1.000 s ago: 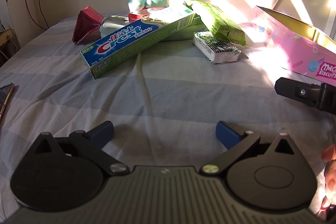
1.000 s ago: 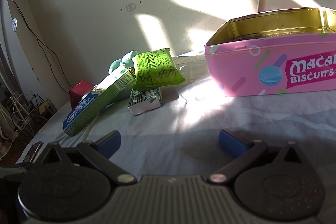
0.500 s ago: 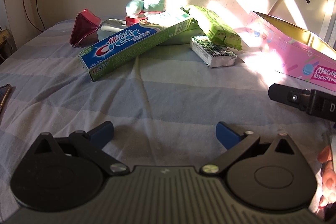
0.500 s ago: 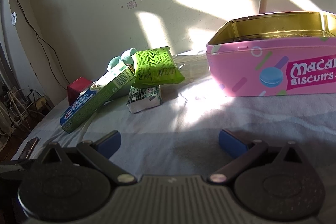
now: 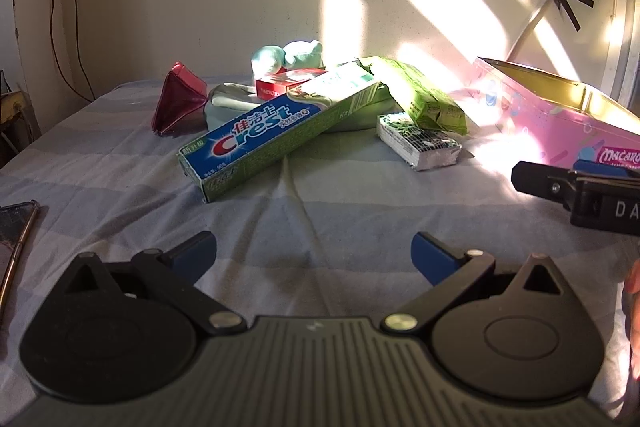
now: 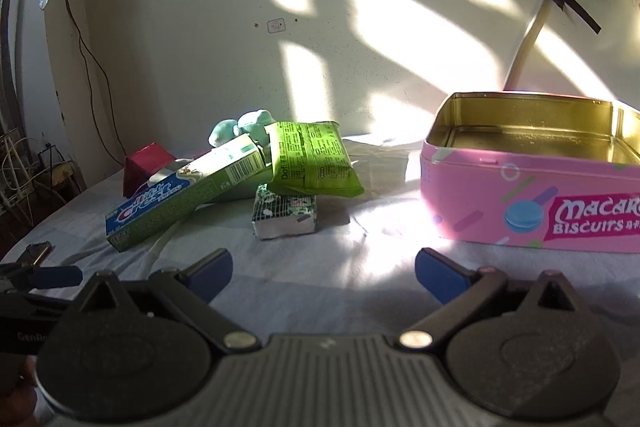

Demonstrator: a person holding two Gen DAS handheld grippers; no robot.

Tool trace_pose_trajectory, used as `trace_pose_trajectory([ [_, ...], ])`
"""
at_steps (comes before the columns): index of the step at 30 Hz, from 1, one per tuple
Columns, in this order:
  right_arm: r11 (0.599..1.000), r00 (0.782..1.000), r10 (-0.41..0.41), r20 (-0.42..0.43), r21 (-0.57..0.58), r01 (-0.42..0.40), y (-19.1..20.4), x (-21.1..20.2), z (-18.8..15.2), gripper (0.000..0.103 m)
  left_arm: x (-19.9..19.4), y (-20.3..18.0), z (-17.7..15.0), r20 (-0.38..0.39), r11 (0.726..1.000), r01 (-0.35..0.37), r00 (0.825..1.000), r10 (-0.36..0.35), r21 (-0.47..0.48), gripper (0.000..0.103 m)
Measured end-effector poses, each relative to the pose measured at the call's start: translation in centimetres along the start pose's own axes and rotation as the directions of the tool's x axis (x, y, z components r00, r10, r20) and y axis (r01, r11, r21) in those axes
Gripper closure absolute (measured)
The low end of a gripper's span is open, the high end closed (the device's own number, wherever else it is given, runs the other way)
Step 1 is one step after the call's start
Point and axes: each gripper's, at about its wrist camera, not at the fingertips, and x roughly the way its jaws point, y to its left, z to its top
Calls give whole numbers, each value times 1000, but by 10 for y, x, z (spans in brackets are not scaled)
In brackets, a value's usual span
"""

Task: Organize objects
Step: 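Move both grippers toward the blue-and-green Crest toothpaste box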

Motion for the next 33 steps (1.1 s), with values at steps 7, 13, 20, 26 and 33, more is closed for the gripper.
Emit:
trace_pose_trajectory([
  [7,998,999,41,26,-39,-40,19,10,3,16,-3,7,-1,31,1000,-7,999,7,4,0],
  [13,999,999,33,-2,-9,-33,15,19,-6,31,-3,10,-3,58,999,-26,998,25,20,0],
  [20,998,999,48,-16,29,-47,8,21,-7,25,1,16,3,89,997,-52,995,48,52,0],
  [26,998,998,57,-32,38,-56,8,24,-6,21,4,21,15,146,989,-88,987,71,116,0],
  [33,997,997,62,-45,48,-60,6,26,-6,20,21,29,28,152,984,-115,984,93,140,0],
])
